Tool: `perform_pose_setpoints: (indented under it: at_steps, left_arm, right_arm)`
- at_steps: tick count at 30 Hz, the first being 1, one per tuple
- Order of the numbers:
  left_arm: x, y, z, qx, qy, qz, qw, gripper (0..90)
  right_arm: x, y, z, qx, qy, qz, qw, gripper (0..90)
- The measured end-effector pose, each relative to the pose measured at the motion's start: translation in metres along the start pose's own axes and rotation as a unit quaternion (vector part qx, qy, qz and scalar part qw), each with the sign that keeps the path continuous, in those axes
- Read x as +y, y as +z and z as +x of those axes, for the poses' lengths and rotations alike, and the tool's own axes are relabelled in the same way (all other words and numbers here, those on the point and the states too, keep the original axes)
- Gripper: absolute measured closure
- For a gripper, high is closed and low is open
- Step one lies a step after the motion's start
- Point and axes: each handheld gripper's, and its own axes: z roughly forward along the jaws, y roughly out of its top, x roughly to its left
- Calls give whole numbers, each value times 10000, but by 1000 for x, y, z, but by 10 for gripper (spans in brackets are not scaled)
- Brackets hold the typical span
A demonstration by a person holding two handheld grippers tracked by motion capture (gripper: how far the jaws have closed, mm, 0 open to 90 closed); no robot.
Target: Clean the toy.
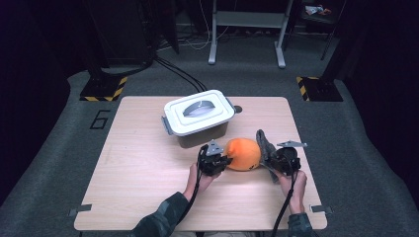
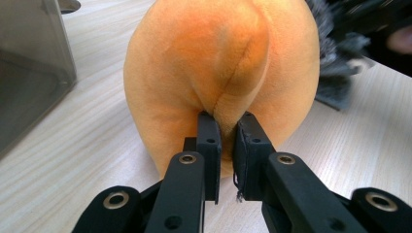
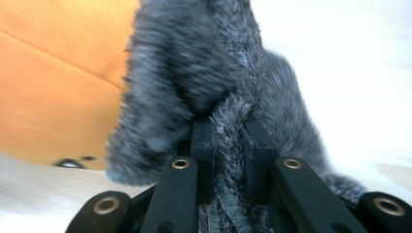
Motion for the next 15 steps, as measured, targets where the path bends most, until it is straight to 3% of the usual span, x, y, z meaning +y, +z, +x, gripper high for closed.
perform_pose_setpoints:
  at_steps: [4,8,13,15]
  left_arm:
    - [1,0,-3,-8,78,-7,10000,825]
    - [2,1,-5,7,93,-32,10000,825]
    - [3,1,-5,20,103,-15,9999,825]
    - [3,1,-4,25,124,10,9999,825]
  right_arm:
    - [9,-25,9,139,-160,-388,9990,783]
    - [23,-46,34,357,-510,-704,9956,782]
    - [33,-43,66,510,-981,-680,9915,781]
    - [35,-34,74,436,-1152,-565,9908,781]
